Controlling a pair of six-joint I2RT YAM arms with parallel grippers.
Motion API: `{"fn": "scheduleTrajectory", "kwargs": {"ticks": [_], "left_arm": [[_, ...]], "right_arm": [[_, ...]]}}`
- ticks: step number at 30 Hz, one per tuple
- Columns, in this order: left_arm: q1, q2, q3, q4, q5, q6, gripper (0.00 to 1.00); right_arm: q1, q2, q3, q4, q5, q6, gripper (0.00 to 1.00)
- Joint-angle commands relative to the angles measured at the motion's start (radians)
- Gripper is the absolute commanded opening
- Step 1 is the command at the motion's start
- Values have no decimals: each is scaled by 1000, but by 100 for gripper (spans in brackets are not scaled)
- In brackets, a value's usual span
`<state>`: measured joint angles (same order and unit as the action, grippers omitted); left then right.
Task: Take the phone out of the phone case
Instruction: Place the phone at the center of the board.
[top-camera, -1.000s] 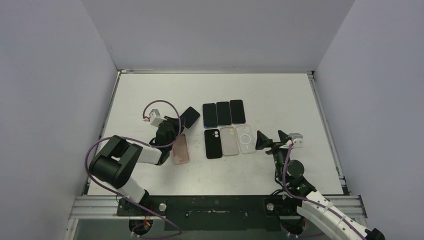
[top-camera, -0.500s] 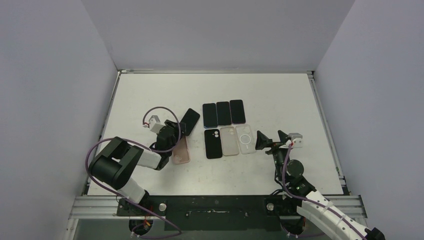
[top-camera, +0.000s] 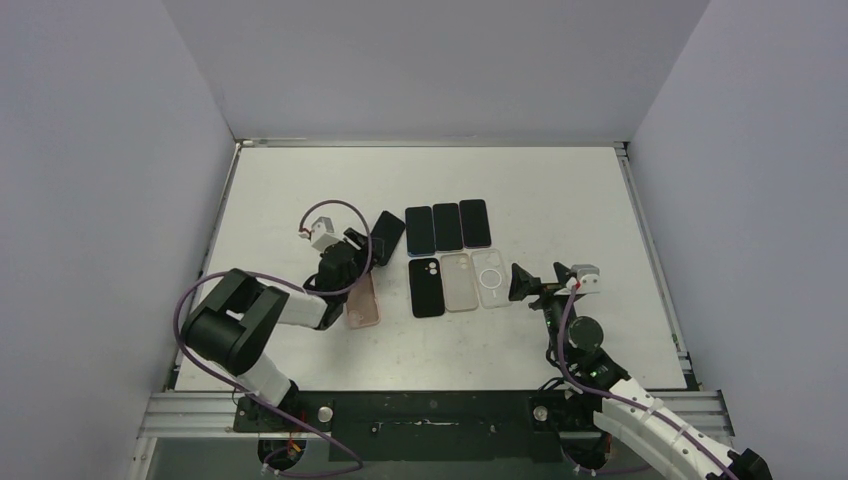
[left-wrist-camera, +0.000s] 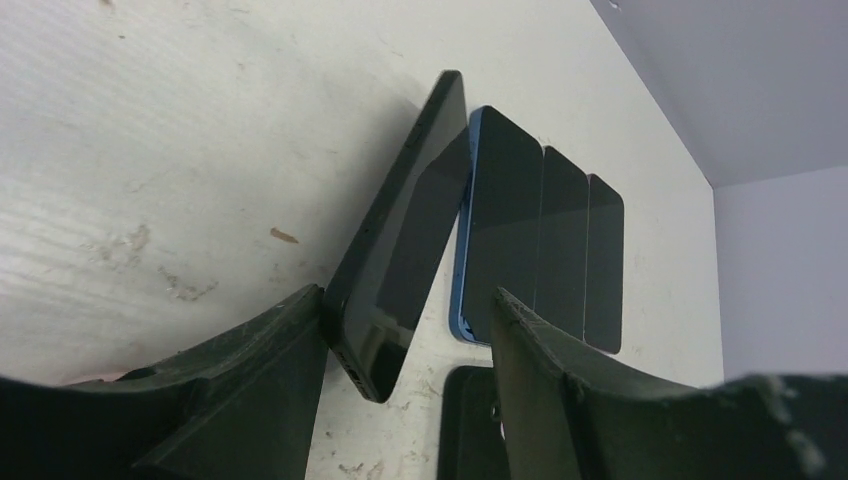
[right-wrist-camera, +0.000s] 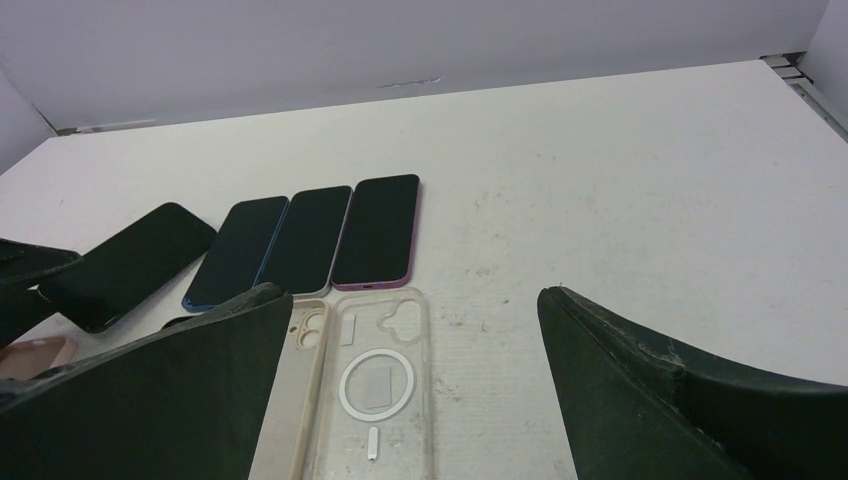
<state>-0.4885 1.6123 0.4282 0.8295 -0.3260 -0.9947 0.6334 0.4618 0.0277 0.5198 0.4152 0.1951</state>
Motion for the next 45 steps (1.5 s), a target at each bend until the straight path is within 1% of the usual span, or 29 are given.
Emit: {"fn": "scheduleTrajectory", "kwargs": {"ticks": [1,8,12,17,20,22,25,28,35,40,45], "left_arm": [[-7,30,74,11,53,56,57],[-13,45,104,-44,80,89,62],[-15,28,125,-109,96,155,65],[-15,-45,138,-227,88,248,68],[-1,-74,146,-246,74,315,72],[30,-56,184,-263,125,334,75],[62,5,274,-287,210,352,75],[73,72,332,-299,268,351,74],[88,194,419,-329,323,341,74],[88,221,428,-336,306,337,74],[88,253,445,-342,326,330,74]], "right_arm": [[-8,2,24,30,9,-5,100],[-9,46,33,41,-3,-9,100],[-9,49,35,40,-7,-11,100],[-9,48,32,40,-1,-12,100],[-9,50,32,43,-3,-13,100],[-8,56,32,46,-6,-13,100],[-9,61,34,47,-7,-13,100],[-9,56,35,42,-5,-16,100],[-9,45,31,42,-4,-16,100],[-9,58,34,45,-11,-18,100],[-9,52,32,44,-9,-20,100]]}}
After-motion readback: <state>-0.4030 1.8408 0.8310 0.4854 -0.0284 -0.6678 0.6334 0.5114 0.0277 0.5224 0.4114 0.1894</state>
